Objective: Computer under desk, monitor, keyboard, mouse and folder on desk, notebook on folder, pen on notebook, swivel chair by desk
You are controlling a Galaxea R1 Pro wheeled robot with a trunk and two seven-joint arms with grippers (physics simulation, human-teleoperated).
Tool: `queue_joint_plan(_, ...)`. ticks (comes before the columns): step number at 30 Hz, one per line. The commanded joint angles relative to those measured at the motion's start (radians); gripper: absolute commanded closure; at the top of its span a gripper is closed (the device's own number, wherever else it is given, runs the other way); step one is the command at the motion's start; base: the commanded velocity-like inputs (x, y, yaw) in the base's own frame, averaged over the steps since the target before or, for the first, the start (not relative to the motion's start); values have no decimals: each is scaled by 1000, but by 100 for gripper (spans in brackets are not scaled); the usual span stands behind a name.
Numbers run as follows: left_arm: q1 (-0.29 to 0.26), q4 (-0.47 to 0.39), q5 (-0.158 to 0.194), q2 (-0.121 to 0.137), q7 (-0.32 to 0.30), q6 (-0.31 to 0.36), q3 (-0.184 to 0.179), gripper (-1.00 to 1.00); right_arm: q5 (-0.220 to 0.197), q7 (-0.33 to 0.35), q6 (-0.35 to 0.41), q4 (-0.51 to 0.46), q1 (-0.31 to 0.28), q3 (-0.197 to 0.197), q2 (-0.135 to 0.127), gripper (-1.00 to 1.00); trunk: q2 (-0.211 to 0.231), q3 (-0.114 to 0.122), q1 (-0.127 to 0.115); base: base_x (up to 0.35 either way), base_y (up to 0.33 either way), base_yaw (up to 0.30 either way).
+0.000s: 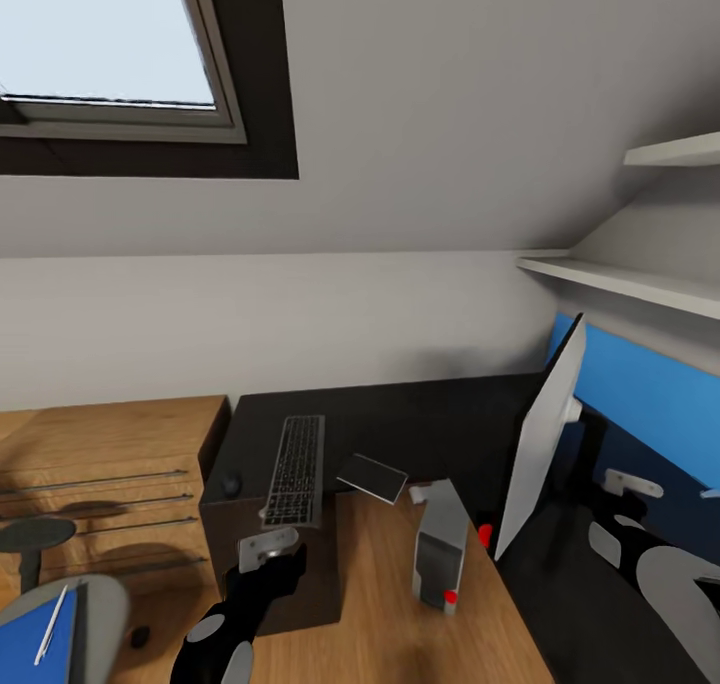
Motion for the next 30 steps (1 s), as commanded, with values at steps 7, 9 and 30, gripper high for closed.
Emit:
queue_joint_plan(7, -1, 1, 10, 0, 9, 4, -22, -100, 3, 1, -7, 1, -1, -5, -1, -100, -2, -2, 1, 105, -75, 0)
queue_joint_plan(9, -1, 1, 10, 0, 10, 3, -22, -100, 4, 1, -7, 1, -1, -5, -1, -100, -2, -2, 1, 191, -8, 0)
queue_joint_plan(30, -1, 1, 10, 0, 10, 0, -23, -100, 5, 1, -13, 1, -1, -4, -2, -100, -2, -2, 1, 72, -46, 0)
